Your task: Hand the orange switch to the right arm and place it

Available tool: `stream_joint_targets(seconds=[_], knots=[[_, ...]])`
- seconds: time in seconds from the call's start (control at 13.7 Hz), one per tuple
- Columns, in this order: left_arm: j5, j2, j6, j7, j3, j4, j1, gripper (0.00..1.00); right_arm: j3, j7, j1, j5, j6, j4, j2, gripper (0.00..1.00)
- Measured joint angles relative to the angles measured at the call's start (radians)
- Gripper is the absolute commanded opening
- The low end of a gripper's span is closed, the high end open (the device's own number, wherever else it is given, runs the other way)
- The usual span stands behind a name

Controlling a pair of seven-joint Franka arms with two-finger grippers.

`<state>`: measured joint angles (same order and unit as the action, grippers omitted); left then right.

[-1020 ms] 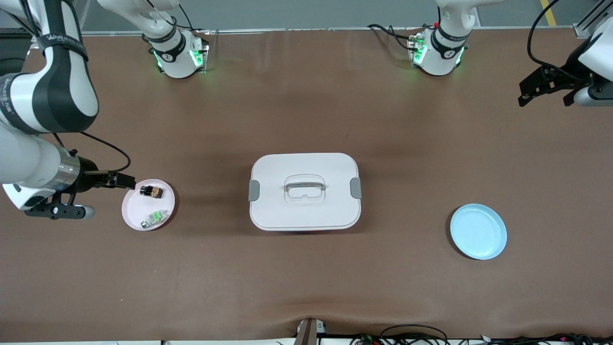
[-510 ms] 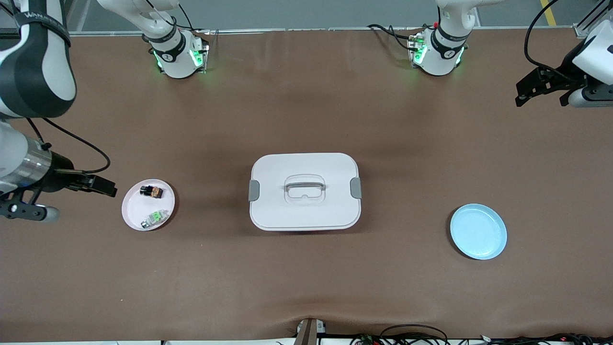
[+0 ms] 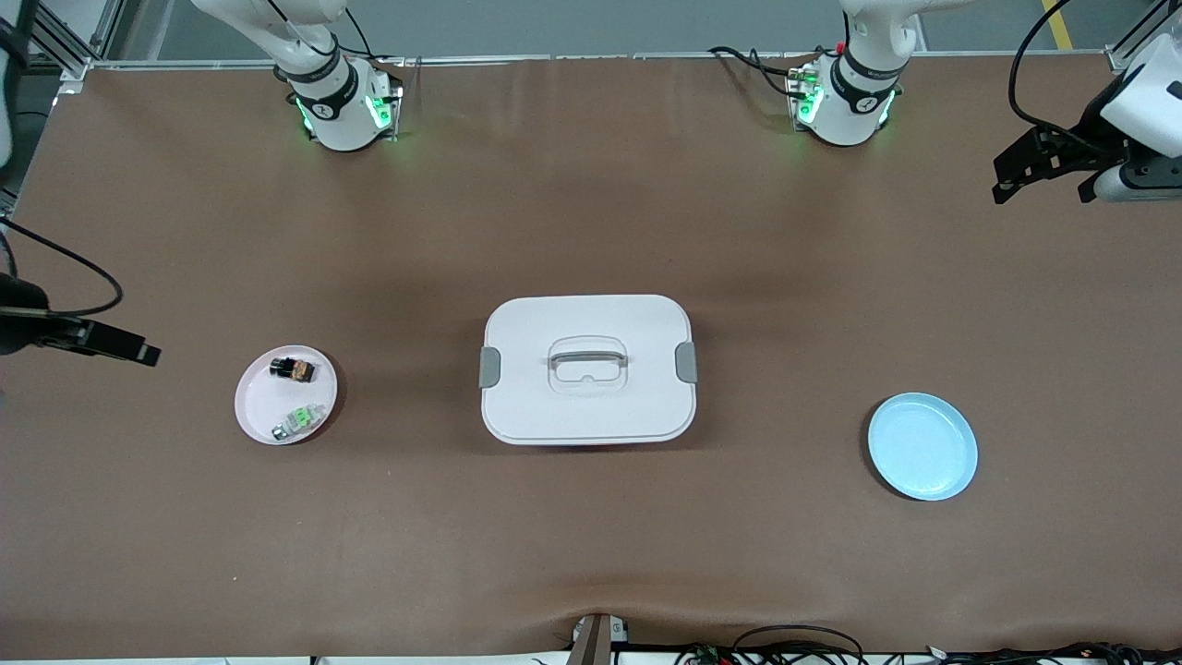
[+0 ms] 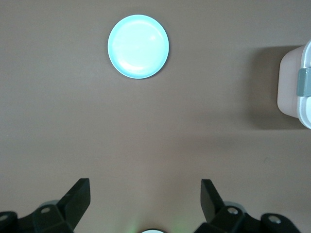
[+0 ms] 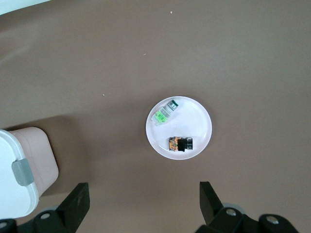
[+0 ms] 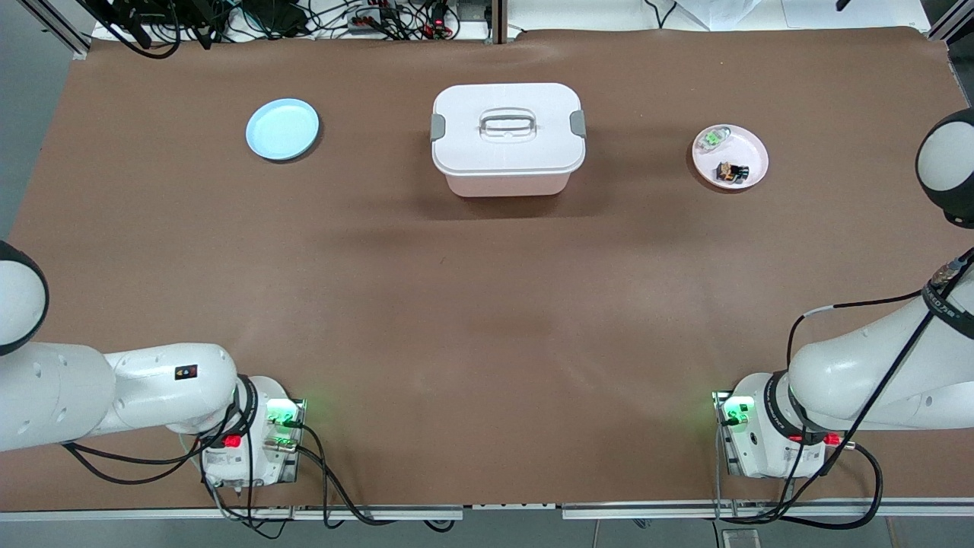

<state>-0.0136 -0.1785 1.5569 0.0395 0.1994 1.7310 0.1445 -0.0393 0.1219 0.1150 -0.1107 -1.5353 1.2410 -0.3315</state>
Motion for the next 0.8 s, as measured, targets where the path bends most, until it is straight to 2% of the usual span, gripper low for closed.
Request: stream_joint_targets(seconds=[0.36, 0.66, 0.8], knots=[[0.000, 0.000, 0.003, 0.000, 0.000, 0.002, 0.001, 1.00, -0.014, -0.008, -0.015, 0.035, 0.167, -0.003, 0.087, 1.00], [0.000, 0.001, 0.014, 0.000, 0.000, 0.003, 0.002, 1.00, -0.014, -0.005, -0.052, 0.104, 0.184, -0.002, 0.115, 1.00], [0.000, 0.006, 0.023, 0.000, -0.001, -0.005, 0.004, 1.00, -0.015, 0.015, -0.074, 0.107, 0.186, 0.002, 0.115, 1.00]])
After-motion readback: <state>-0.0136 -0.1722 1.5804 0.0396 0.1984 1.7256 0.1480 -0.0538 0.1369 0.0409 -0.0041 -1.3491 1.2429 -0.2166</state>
